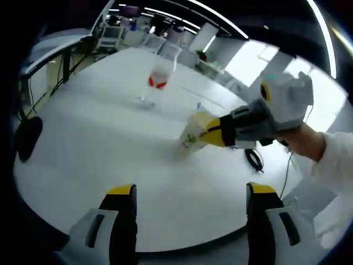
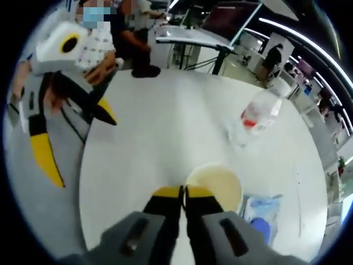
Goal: Arrange the tabletop items into an orderly group along one side of the table until the central work area is clear of visible clutter.
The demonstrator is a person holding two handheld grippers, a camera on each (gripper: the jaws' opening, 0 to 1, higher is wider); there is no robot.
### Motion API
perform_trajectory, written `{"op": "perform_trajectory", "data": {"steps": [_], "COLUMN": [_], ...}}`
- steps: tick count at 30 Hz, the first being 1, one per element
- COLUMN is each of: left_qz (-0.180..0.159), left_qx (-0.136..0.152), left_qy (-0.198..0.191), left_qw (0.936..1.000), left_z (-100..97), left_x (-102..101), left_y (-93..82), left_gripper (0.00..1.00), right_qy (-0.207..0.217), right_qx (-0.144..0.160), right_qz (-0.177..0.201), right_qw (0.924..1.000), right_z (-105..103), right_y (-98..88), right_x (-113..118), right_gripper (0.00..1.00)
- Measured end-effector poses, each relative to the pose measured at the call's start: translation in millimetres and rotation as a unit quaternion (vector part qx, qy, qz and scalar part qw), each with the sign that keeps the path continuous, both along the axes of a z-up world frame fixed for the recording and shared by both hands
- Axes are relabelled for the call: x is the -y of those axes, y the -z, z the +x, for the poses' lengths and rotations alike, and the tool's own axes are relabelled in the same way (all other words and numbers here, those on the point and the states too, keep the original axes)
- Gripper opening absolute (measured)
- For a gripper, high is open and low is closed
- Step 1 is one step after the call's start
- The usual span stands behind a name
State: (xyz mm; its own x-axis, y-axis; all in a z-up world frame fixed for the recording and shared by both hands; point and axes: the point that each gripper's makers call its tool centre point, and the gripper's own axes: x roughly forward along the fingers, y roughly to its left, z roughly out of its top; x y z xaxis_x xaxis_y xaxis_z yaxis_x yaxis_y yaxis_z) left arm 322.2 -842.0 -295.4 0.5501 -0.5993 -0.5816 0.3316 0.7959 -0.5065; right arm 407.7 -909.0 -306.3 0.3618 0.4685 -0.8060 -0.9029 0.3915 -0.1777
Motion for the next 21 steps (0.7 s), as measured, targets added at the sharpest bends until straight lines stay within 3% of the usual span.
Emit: {"op": "perform_trajectory", "data": {"steps": [12, 21], "left_qz": [0.002, 0.004], "left_qx": [0.007, 0.004], "left_qy": [-0.006, -0.007], "left_qw": [1.0000, 1.0000], "left_z": [1.3, 1.6], "left_x": [-3.2, -4.7], "left_y": [-1.5, 0.7], "left_gripper": [0.77, 0.77], "right_qy": [0.017, 0.008], "right_qx": [0.012, 0.027], "right_qz": [0.023, 0.011], "right_qw": [0.9995, 0.9995], "right_z": [29.9, 61.9], "right_y": [-13.6, -17.6], "right_x": [1.0, 3.3], "right_gripper": [0.00, 0.00]}}
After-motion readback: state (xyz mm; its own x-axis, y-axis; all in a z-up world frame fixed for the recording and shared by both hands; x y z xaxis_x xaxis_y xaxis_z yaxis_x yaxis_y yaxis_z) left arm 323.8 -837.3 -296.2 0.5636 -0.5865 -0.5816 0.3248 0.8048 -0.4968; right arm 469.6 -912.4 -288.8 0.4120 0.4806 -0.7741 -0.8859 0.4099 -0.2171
